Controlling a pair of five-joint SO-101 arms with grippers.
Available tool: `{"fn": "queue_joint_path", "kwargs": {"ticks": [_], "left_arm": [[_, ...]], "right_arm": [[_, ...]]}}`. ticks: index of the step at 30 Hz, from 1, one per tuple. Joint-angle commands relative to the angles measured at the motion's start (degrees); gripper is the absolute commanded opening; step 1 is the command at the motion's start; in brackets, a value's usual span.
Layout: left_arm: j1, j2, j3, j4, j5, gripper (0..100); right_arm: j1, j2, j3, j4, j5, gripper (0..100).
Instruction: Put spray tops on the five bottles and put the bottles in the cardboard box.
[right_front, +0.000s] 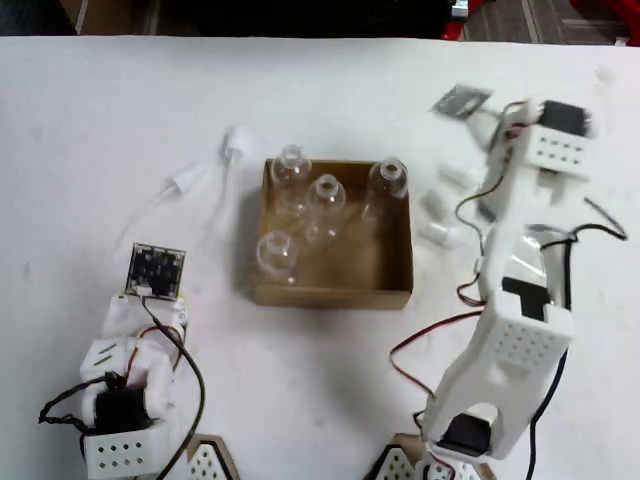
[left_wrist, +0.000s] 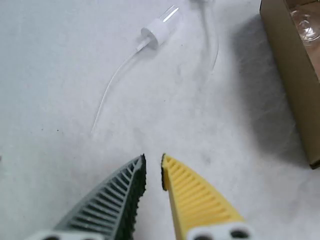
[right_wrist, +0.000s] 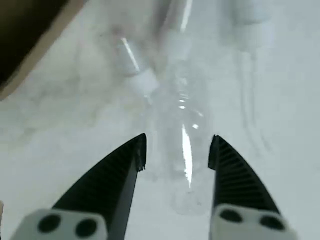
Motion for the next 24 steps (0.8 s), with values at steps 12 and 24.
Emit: {"fn": "queue_joint_path", "kwargs": {"ticks": [12, 24], "left_arm": [[0.57, -0.04, 0.0, 0.26, -0.53, 6], [0.57, -0.04, 0.0, 0.26, -0.53, 6]], "right_arm": [[-2.15, -3.03, 13.19, -10.59, 1.76, 19.3], [-2.95, -2.15, 15.21, -14.99, 1.85, 19.1]]}}
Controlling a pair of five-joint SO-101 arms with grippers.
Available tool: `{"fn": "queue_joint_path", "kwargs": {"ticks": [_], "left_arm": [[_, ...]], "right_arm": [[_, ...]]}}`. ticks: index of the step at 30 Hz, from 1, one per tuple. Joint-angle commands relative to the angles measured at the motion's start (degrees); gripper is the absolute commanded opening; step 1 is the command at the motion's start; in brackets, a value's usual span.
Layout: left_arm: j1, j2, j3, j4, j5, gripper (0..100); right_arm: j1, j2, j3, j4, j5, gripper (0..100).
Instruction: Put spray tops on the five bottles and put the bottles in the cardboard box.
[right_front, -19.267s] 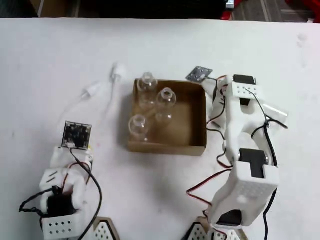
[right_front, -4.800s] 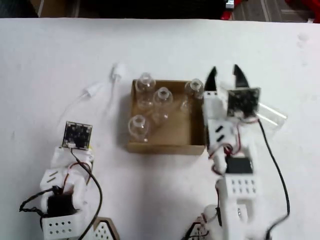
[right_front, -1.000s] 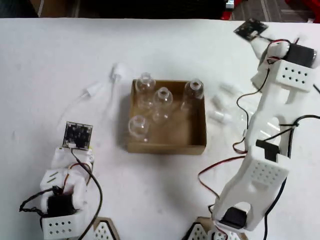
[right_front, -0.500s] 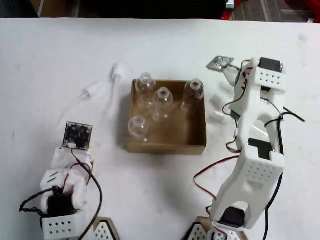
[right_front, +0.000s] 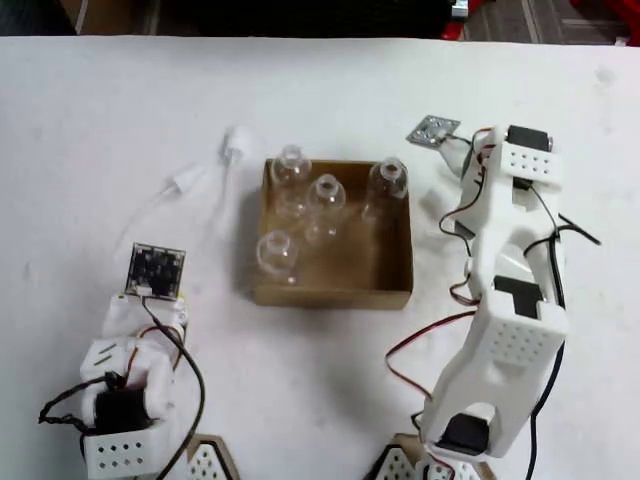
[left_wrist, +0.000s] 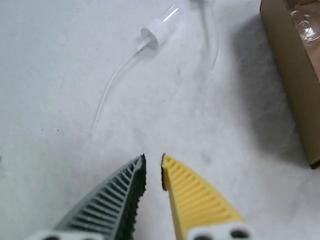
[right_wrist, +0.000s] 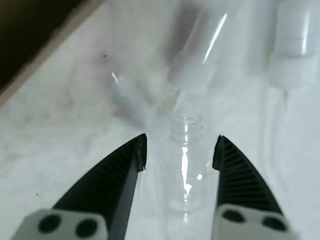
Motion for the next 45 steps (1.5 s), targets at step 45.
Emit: {"fn": "queue_joint_path", "kwargs": {"ticks": [45], "left_arm": [[0.57, -0.04, 0.0, 0.26, -0.53, 6]], "right_arm": [[1.98, 3.82, -1.32, -5.58, 0.88, 19.0]]}}
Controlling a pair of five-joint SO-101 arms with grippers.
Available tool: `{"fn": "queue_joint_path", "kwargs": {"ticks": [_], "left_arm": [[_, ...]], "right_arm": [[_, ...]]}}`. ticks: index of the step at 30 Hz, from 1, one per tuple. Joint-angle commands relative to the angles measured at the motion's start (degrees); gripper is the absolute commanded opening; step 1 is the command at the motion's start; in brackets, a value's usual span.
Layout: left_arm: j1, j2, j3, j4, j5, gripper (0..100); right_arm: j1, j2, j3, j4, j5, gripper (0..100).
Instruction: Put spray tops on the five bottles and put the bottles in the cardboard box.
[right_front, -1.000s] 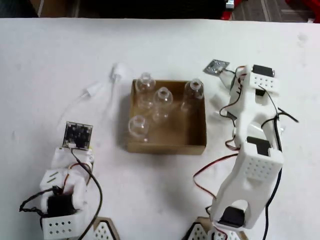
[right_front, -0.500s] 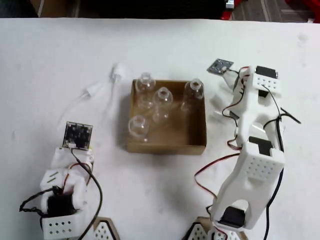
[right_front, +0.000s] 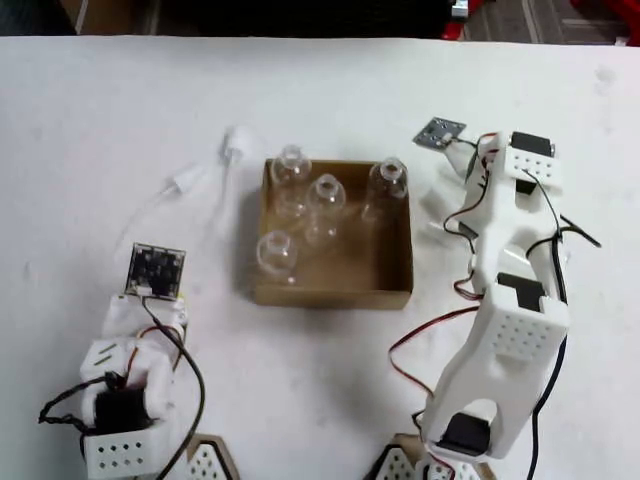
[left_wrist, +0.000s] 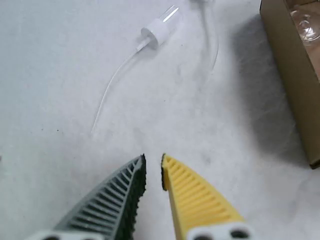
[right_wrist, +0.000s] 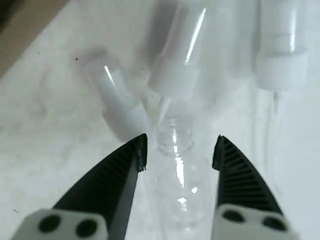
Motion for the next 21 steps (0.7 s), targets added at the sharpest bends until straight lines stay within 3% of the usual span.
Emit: {"fn": "queue_joint_path", "kwargs": {"ticks": [1, 5, 14, 21], "left_arm": [[0.57, -0.04, 0.0, 0.26, -0.53, 6], [0.57, -0.04, 0.0, 0.26, -0.53, 6], [0.57, -0.04, 0.0, 0.26, -0.53, 6], [0.57, -0.04, 0.0, 0.26, -0.53, 6]], "right_arm": [[0.57, 1.27, -1.41, -0.75, 0.62, 19.0], [0.57, 2.68, -1.67, -0.75, 0.62, 18.4], [0.84, 2.24, -4.4, -0.66, 0.62, 1.5], [1.54, -2.95, -6.51, 3.91, 0.53, 1.6]]}}
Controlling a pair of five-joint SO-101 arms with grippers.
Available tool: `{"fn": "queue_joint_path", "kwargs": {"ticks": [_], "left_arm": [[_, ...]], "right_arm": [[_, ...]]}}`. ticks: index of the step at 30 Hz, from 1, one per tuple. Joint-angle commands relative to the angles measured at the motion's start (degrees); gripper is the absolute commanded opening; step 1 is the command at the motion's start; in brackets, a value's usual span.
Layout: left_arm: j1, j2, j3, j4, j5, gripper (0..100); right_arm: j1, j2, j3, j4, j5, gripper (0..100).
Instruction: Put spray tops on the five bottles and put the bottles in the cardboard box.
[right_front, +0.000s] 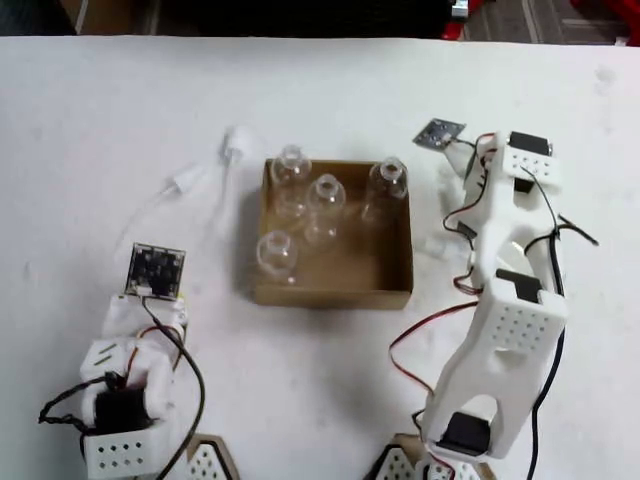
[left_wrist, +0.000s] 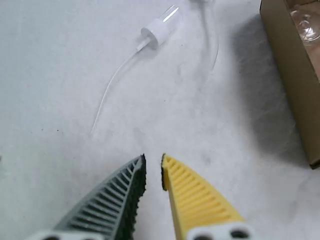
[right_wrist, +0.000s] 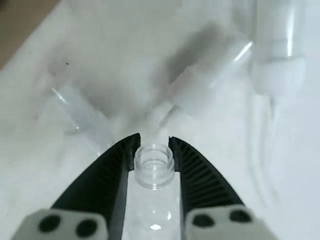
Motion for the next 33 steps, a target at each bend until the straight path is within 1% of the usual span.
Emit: {"fn": "queue_joint_path", "kwargs": {"ticks": [1, 11, 16, 19, 22, 28, 33], "left_arm": [[0.57, -0.04, 0.0, 0.26, -0.53, 6], [0.57, -0.04, 0.0, 0.26, -0.53, 6], [0.57, -0.04, 0.0, 0.26, -0.53, 6], [0.57, -0.04, 0.0, 0.26, -0.53, 6], [0.57, -0.04, 0.0, 0.26, -0.53, 6], [0.48, -0.04, 0.0, 0.26, -0.53, 6], [0.48, -0.04, 0.0, 0.26, -0.53, 6]], "right_arm": [[1.36, -7.25, -3.16, 4.18, 0.53, 1.6], [1.19, -21.23, -3.69, 11.82, -0.26, 1.6], [0.92, -30.29, -3.25, 12.88, -6.95, 1.6], [-0.92, -33.54, -3.08, 12.88, -11.16, 1.6], [-3.91, -34.86, -3.08, 12.88, -16.26, 1.6], [-10.77, -36.88, -3.16, 12.88, -29.27, 1.6], [-14.02, -44.79, -1.85, 12.7, -35.87, 1.6]]}}
